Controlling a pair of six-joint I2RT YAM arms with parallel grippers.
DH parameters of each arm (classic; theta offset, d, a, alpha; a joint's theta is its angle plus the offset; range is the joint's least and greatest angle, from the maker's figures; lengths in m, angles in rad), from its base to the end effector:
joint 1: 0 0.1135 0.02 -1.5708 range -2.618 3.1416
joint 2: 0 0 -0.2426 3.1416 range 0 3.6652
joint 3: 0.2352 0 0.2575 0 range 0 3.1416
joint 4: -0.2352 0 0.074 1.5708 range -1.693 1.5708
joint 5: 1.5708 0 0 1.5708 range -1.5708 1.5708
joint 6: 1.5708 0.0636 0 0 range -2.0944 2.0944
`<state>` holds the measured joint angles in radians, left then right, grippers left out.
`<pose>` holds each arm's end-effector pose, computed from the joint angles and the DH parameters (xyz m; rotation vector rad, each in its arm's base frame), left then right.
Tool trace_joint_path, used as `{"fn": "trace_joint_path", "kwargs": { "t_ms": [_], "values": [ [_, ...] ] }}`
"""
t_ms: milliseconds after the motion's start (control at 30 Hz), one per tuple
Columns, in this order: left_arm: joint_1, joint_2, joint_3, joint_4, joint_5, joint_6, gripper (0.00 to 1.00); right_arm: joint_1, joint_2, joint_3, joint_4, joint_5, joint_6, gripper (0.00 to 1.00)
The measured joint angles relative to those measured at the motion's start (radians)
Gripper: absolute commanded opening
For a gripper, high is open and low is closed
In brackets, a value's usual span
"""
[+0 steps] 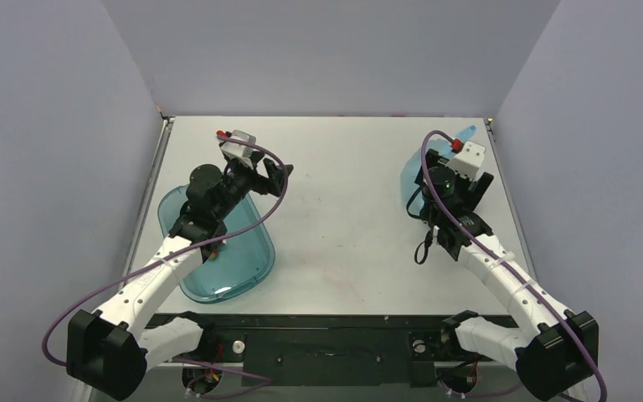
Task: Take the fake fruits out of the plastic bag
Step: Move the plastic bag to the center of the board.
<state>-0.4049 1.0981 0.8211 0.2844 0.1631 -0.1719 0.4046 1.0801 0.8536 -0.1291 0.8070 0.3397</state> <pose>0.2750 -0.1291 0.3197 0.3144 1.5617 -0.5793 0.2698 0.0655 0.2886 0.4614 1.7618 -0.2529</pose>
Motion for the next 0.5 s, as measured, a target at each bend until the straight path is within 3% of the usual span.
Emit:
{"fn": "trace_joint_path", "kwargs": {
  "t_ms": [500],
  "values": [
    [-0.031, 0.061, 0.001, -0.019, 0.035, -0.024, 0.83, -0.023, -0.009, -0.031, -0.071, -0.028, 0.1, 1.0]
  ]
}}
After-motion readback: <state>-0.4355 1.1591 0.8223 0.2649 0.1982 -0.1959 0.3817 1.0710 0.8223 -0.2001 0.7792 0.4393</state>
